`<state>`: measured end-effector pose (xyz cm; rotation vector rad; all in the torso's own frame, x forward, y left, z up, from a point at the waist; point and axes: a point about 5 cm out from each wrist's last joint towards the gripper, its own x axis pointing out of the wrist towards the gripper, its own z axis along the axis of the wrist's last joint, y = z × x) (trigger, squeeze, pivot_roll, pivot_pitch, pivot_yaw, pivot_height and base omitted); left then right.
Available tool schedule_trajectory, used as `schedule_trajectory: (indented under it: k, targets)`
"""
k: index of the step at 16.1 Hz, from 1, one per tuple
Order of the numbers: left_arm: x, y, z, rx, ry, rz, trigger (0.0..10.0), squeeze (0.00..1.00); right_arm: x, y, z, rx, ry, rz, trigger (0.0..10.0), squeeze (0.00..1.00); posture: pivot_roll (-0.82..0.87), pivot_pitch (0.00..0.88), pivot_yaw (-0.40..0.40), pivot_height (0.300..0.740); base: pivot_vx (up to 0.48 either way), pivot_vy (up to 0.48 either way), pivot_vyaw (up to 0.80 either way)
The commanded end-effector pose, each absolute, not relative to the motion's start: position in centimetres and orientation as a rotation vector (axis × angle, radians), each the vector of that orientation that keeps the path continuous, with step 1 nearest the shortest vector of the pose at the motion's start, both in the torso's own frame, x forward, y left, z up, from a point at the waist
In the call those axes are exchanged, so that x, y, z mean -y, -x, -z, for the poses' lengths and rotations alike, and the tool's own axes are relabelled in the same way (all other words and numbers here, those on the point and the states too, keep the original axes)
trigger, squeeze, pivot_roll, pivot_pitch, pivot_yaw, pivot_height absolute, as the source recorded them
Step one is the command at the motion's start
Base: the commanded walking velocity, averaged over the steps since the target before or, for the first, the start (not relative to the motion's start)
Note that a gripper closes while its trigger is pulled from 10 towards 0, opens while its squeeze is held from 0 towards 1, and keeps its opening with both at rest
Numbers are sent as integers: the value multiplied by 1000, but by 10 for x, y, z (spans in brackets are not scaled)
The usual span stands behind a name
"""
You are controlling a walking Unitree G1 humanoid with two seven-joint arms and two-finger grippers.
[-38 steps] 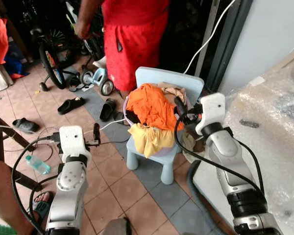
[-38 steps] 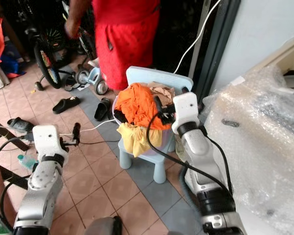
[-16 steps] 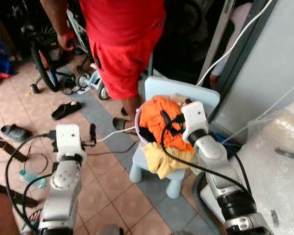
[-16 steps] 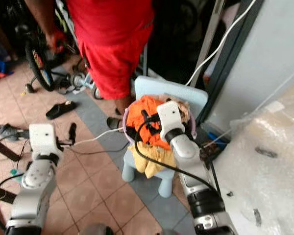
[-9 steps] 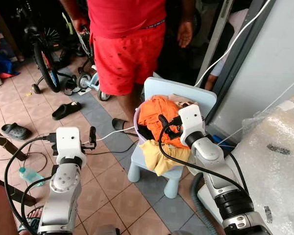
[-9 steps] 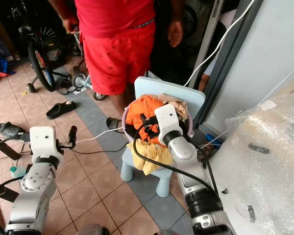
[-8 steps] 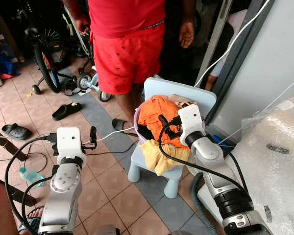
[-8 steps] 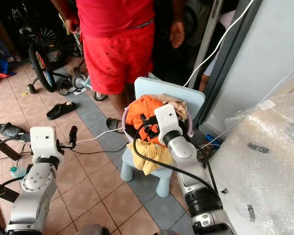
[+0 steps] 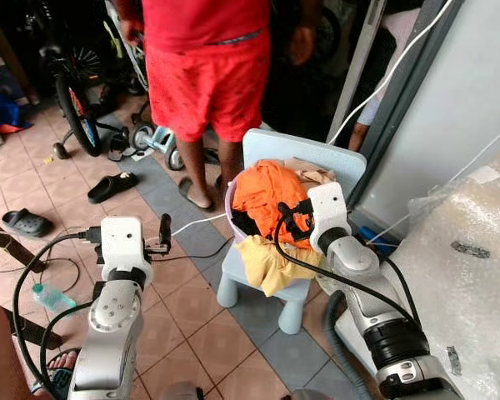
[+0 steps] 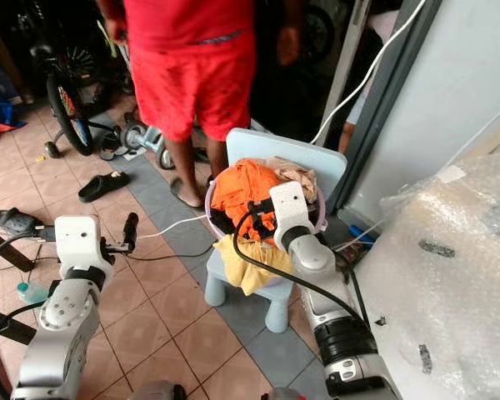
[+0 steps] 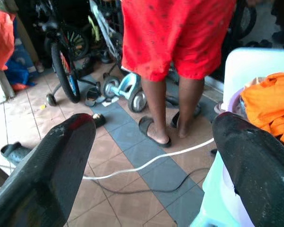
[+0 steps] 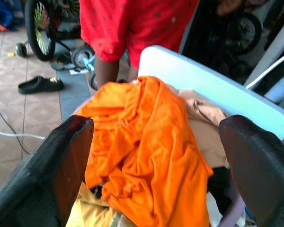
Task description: Clothes washing
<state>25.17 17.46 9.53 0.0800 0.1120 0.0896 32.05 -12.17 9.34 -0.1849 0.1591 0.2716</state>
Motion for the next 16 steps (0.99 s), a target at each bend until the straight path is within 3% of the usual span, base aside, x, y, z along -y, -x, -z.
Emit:
schedule_trajectory:
  k: [1,4,8,16]
  targets:
    - [-175,-249,-98,-110,-75,-87,10000,0,122,-321,-91,-180,187,-264,10000,0,37,100,-4,740,274,0,800]
    - [-176,-246,-95,-122,-71,-93,10000,0,120,-320,-85,-219,165,-254,10000,0,37,102,-9,740,275,0,700]
    - [-174,-245,-94,-130,-69,-94,10000,0,121,-317,-79,-254,166,-254,10000,0,34,108,-7,740,269,0,0]
    - [-174,-247,-92,-156,-69,-98,10000,0,137,-316,-66,-348,168,-144,10000,0,33,107,-1,740,0,0,0]
